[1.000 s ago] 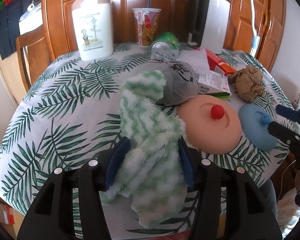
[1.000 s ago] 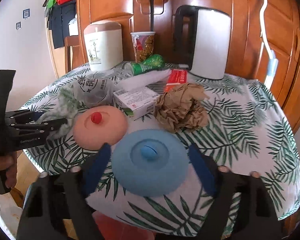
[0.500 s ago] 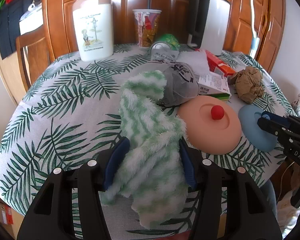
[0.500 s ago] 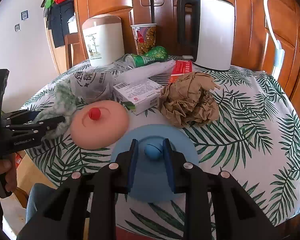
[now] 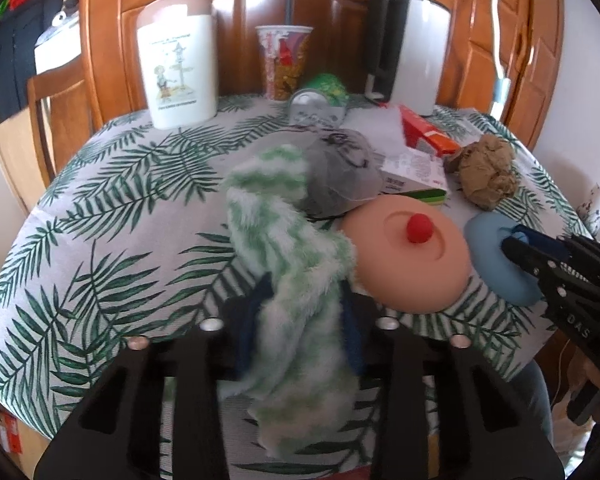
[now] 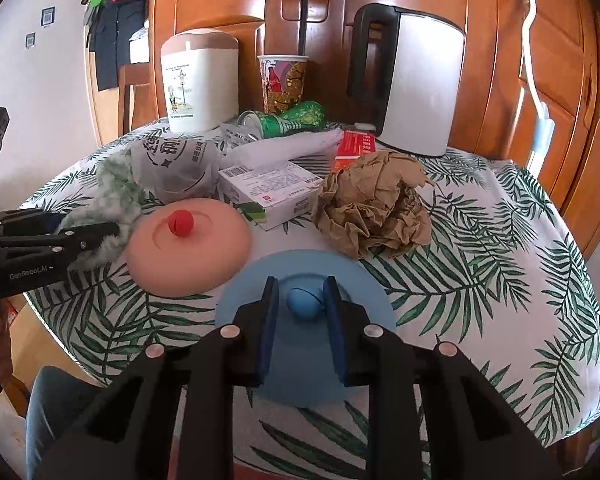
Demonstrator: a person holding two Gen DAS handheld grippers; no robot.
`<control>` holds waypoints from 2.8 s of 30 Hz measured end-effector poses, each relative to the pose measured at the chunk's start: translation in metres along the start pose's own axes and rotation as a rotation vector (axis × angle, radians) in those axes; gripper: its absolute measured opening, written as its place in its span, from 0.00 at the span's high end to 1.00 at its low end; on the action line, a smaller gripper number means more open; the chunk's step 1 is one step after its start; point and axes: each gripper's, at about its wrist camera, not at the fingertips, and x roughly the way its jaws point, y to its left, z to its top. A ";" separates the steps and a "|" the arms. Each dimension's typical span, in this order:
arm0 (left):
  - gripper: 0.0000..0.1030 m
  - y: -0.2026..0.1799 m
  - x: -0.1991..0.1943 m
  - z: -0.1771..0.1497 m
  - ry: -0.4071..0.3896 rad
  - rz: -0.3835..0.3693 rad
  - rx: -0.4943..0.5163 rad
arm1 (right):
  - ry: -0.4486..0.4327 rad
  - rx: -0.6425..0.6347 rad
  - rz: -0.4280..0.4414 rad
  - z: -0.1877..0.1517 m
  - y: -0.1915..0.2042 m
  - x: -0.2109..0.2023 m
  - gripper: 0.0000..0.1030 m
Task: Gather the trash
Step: 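Carry the cloth and blue lid down to the pink bin and release both, then raise both tools back up over the table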
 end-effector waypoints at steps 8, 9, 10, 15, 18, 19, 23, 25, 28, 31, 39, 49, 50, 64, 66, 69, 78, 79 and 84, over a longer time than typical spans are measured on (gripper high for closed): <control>0.80 0.001 -0.008 -0.001 -0.012 -0.033 -0.012 | -0.002 0.016 0.047 -0.001 -0.006 -0.006 0.82; 0.80 0.000 -0.011 -0.002 -0.018 -0.038 -0.011 | -0.007 0.020 0.051 -0.001 -0.006 -0.008 0.82; 0.80 -0.001 -0.014 -0.003 -0.023 -0.037 -0.009 | -0.006 0.023 0.061 -0.001 -0.006 -0.009 0.82; 0.79 -0.004 -0.033 -0.008 -0.051 -0.056 -0.009 | -0.035 0.019 0.063 -0.001 -0.004 -0.026 0.82; 0.79 -0.009 -0.049 -0.011 -0.067 -0.068 -0.002 | -0.059 0.015 0.078 0.000 0.000 -0.044 0.82; 0.79 -0.012 -0.055 -0.012 -0.073 -0.073 0.004 | -0.066 0.011 0.083 -0.001 0.002 -0.050 0.82; 0.79 -0.024 -0.082 -0.022 -0.088 -0.107 0.026 | -0.090 -0.005 0.101 -0.007 0.011 -0.077 0.82; 0.79 -0.030 -0.093 -0.030 -0.089 -0.119 0.035 | -0.096 -0.007 0.120 -0.016 0.015 -0.093 0.82; 0.79 -0.040 -0.107 -0.048 -0.077 -0.134 0.051 | -0.086 -0.006 0.147 -0.034 0.021 -0.111 0.82; 0.79 -0.049 -0.110 -0.074 -0.037 -0.149 0.062 | -0.050 -0.011 0.172 -0.061 0.029 -0.120 0.82; 0.79 -0.056 -0.026 -0.182 0.274 -0.190 0.032 | 0.191 0.012 0.259 -0.156 0.048 -0.064 0.82; 0.78 -0.045 0.100 -0.276 0.614 -0.189 0.015 | 0.514 -0.029 0.286 -0.258 0.070 0.059 0.82; 0.78 -0.044 0.107 -0.279 0.625 -0.185 0.015 | 0.532 -0.028 0.288 -0.263 0.069 0.065 0.82; 0.52 -0.043 0.153 -0.299 0.706 -0.169 -0.014 | 0.659 -0.032 0.302 -0.289 0.072 0.107 0.82; 0.49 -0.041 0.153 -0.297 0.705 -0.167 -0.017 | 0.666 -0.030 0.306 -0.290 0.072 0.110 0.82; 0.44 -0.038 0.154 -0.295 0.701 -0.155 -0.020 | 0.677 -0.038 0.303 -0.293 0.074 0.118 0.82; 0.42 -0.034 0.155 -0.292 0.691 -0.107 -0.039 | 0.674 -0.024 0.309 -0.296 0.072 0.124 0.54; 0.41 -0.032 0.154 -0.292 0.687 -0.098 -0.042 | 0.667 -0.025 0.310 -0.296 0.072 0.123 0.46; 0.39 -0.027 0.145 -0.288 0.648 -0.045 -0.059 | 0.627 -0.052 0.268 -0.294 0.073 0.116 0.20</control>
